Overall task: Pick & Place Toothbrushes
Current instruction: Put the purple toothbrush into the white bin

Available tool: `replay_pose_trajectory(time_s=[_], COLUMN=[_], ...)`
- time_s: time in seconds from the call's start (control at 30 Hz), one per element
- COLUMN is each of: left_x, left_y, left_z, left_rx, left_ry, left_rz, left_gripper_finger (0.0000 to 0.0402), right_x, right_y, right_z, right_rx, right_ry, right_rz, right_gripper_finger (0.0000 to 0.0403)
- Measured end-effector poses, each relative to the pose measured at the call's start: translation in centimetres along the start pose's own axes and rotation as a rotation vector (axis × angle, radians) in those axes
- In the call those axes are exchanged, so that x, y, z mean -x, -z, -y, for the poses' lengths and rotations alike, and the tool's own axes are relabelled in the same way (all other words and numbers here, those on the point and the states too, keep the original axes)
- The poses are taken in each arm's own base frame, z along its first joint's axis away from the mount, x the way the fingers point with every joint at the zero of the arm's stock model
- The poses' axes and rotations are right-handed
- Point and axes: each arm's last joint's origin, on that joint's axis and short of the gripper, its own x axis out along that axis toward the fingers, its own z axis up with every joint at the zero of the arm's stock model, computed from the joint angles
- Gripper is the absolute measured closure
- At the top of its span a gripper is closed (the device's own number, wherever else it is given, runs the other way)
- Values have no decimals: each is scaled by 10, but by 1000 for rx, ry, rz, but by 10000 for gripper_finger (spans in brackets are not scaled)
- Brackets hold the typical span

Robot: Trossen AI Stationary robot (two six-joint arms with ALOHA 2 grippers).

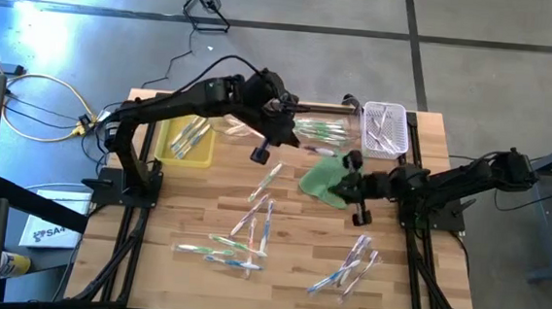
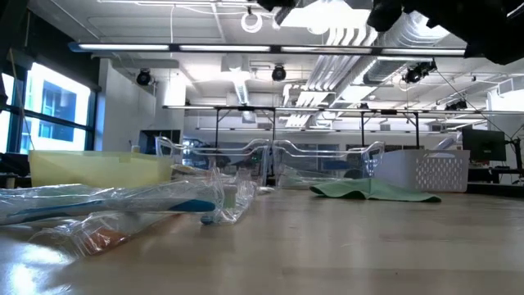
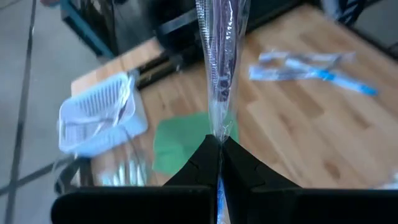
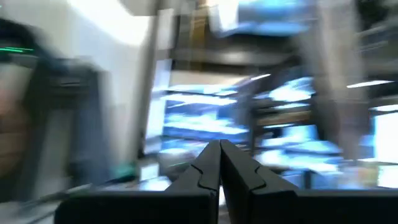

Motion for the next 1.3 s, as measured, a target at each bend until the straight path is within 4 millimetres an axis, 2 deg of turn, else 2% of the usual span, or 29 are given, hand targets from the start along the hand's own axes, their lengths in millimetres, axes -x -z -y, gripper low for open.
replay_pose_trajectory(time_s=[0.13, 0.23, 0.5, 0.63, 0.87, 1.0, 1.13, 1.3], left_x=[1, 1, -1, -1, -1, -1, -1, -1], left_y=[-3, -3, -3, -2, -2, -1, 0, 0], left_z=[0, 0, -1, 0, 0, 0, 1, 1], left_rx=[23, 23, 25, 26, 27, 32, 36, 34], left_ry=[23, 24, 27, 29, 30, 37, 37, 37], left_rz=[42, 45, 43, 39, 38, 26, 15, 15], left_gripper_finger=[401, 401, 401, 401, 401, 401, 401, 401], right_x=[-1, -7, -30, -42, -61, -67, -69, -69], right_y=[-5, -10, -23, -27, -29, -36, -40, -41], right_z=[7, 9, 15, 16, 17, 16, 12, 7], right_rx=[90, 140, 185, 197, 214, 235, 237, 250], right_ry=[231, 263, 335, 329, 307, 303, 294, 276], right_rz=[18, 16, -35, -53, -44, -13, 4, 6], right_gripper_finger=[399, 380, 249, 218, 225, 238, 266, 327])
